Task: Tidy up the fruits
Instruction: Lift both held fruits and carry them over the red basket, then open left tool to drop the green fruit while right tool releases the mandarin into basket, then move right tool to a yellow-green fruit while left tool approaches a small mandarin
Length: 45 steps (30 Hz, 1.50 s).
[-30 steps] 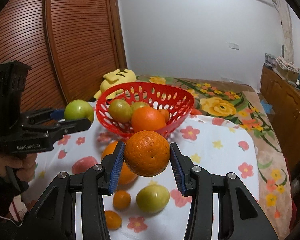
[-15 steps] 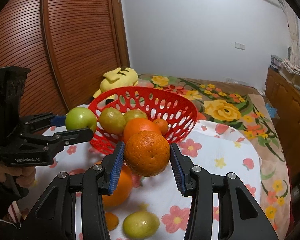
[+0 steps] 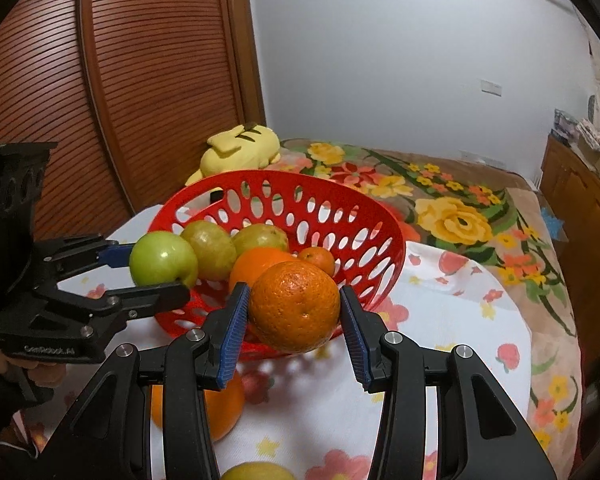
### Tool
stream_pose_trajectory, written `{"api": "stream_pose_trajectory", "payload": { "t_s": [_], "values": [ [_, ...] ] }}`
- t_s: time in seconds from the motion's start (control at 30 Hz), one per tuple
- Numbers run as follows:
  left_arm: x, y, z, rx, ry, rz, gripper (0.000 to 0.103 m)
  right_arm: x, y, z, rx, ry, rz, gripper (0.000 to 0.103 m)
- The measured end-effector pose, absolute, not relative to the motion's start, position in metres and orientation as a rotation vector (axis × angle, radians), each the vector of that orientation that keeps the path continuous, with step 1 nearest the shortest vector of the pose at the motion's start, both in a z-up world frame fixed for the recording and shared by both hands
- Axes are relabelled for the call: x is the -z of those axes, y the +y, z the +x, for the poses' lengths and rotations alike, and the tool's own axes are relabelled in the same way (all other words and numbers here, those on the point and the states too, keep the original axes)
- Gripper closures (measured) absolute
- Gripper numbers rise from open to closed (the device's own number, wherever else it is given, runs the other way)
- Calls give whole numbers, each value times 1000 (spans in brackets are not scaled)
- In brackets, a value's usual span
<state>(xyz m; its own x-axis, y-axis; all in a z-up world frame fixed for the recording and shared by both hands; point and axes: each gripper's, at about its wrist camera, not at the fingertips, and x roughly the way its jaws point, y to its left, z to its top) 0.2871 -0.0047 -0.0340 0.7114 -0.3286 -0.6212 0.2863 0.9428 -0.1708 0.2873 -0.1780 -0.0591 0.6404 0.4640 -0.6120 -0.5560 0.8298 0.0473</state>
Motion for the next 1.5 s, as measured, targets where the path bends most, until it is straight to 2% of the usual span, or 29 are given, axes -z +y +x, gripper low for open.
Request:
{"api": "stream_pose_trajectory", "payload": {
  "t_s": [0.57, 0.67, 0.77, 1.2, 1.5],
  "values": [
    [37, -2, 294, 343, 707, -69, 44, 69, -168, 323, -557, 704, -187, 57],
    [37, -2, 295, 342, 708, -66, 44, 65, -172, 325, -561, 699, -164, 52],
    [37, -2, 295, 342, 708, -67, 44, 61, -175, 325, -559, 691, -163, 52],
    [29, 0, 287, 334, 677, -65, 42, 55, -186, 302, -550, 678, -149, 52],
    [14, 6, 253, 343, 638, -66, 41, 47, -195, 264, -529, 661, -154, 52]
  ]
}}
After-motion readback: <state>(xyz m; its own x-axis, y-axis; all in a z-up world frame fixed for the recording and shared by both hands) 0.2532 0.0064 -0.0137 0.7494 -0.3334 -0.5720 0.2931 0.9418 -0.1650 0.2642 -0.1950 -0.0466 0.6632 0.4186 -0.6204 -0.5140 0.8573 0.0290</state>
